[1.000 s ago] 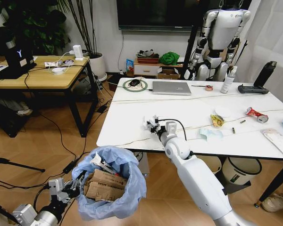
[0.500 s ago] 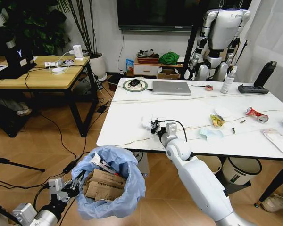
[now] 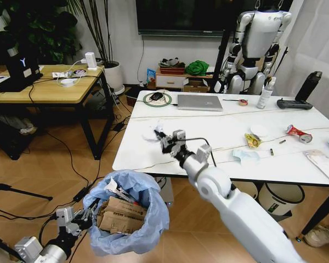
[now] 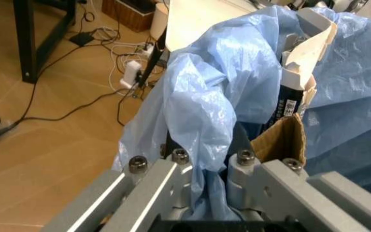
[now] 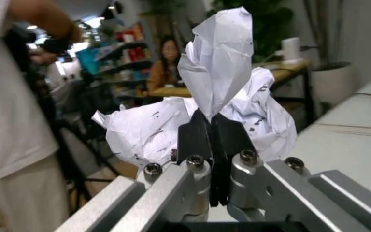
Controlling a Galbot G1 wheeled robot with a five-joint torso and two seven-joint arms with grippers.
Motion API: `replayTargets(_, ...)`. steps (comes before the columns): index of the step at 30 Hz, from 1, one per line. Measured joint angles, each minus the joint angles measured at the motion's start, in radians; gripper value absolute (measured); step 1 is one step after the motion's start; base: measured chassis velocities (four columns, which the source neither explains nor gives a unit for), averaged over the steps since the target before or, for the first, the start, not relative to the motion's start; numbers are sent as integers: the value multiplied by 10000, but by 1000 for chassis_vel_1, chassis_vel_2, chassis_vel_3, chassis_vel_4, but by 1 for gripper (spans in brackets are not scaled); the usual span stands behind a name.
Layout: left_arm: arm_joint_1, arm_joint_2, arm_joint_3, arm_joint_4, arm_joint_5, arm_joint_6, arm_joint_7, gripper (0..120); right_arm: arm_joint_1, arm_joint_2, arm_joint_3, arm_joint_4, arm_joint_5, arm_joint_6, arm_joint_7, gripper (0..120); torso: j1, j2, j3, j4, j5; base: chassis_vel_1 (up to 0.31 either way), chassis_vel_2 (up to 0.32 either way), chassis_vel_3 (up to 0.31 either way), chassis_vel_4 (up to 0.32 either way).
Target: Pick up the trash bin and place the trash from the table into it.
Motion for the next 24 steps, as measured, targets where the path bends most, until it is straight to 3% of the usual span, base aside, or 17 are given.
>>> replayTargets(9, 36, -39, -126, -147, -58, 13, -16, 1, -131, -1432, -1683, 1349, 88, 1052, -1882, 0, 0, 0, 0, 3, -1, 0, 0, 0, 0)
replayTargets(19, -17, -59, -156, -217, -214, 44, -102, 1, -1157, -2167, -1945, 1808, -1013, 1564, -2365, 0, 0, 0, 0, 1, -1, 0, 0, 0, 0)
replayTargets(24, -30, -35, -158, -251, -257, 66, -134, 1, -1527, -2317, -1659, 1986, -1309, 1659, -2320, 22, 0, 0, 0, 1, 0, 0, 0, 0, 0)
